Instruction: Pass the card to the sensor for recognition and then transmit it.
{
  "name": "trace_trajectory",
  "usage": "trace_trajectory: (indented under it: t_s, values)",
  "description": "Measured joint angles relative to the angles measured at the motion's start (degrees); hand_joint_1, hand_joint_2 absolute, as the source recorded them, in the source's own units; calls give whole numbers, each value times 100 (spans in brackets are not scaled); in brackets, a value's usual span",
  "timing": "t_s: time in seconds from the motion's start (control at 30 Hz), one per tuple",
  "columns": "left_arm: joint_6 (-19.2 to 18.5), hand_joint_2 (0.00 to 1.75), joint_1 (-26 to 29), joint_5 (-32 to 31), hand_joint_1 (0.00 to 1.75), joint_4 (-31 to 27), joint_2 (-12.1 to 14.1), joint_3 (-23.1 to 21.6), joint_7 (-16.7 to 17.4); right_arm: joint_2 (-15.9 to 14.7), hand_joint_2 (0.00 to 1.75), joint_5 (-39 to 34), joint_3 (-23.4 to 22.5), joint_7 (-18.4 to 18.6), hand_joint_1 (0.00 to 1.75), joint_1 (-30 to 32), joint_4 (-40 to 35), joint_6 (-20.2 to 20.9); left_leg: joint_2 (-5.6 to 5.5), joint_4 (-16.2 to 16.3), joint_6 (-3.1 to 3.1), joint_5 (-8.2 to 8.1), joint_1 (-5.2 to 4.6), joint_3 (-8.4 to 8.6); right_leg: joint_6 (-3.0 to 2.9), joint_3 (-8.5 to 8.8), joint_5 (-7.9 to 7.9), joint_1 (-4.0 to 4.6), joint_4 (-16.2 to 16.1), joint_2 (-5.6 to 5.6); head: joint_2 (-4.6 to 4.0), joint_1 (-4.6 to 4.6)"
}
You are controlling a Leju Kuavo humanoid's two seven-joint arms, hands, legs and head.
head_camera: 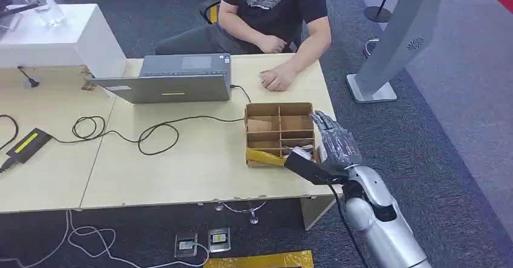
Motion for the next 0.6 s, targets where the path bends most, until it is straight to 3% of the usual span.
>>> trace_trajectory:
  t_s: [0.6]
  values:
    - [20, 0, -1, 72, 0, 2, 37, -4, 0, 142, 175, -57, 79, -61, 0, -84, 413, -81, 0, 0, 0, 0, 0, 0, 0, 0, 0, 0, 0, 0, 0, 0]
